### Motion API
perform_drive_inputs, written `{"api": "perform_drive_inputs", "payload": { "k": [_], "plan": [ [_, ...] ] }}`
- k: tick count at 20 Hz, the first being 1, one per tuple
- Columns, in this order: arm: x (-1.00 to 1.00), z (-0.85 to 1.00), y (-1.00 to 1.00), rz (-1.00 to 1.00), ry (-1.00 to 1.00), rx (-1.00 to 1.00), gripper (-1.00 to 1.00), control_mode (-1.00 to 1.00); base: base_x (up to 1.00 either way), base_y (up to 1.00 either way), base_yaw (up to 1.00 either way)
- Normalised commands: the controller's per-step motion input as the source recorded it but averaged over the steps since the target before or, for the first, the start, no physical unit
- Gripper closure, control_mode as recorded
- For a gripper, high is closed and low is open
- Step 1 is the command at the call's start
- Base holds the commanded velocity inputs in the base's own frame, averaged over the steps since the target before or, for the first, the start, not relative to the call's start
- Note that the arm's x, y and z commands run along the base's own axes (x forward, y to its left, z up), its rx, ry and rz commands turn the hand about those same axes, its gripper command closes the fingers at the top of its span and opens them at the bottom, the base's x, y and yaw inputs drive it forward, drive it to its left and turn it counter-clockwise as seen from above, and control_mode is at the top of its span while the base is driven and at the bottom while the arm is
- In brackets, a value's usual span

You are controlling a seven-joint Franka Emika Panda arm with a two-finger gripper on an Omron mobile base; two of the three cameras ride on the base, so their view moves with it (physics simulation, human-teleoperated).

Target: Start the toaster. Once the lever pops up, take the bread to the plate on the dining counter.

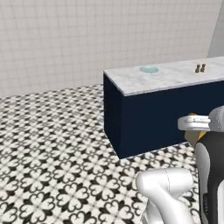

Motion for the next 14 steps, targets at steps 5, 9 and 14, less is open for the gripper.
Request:
{"api": "perform_drive_inputs", "payload": {
  "k": [5,9,14],
  "plan": [
    [0.00,0.00,0.00,0.00,0.00,0.00,1.00,1.00,0.94,1.00,-0.33],
    [0.00,0.00,0.00,0.00,0.00,0.00,1.00,1.00,0.97,1.00,-0.34],
    [0.00,0.00,0.00,0.00,0.00,0.00,1.00,1.00,0.96,1.00,-0.35]
  ]
}}
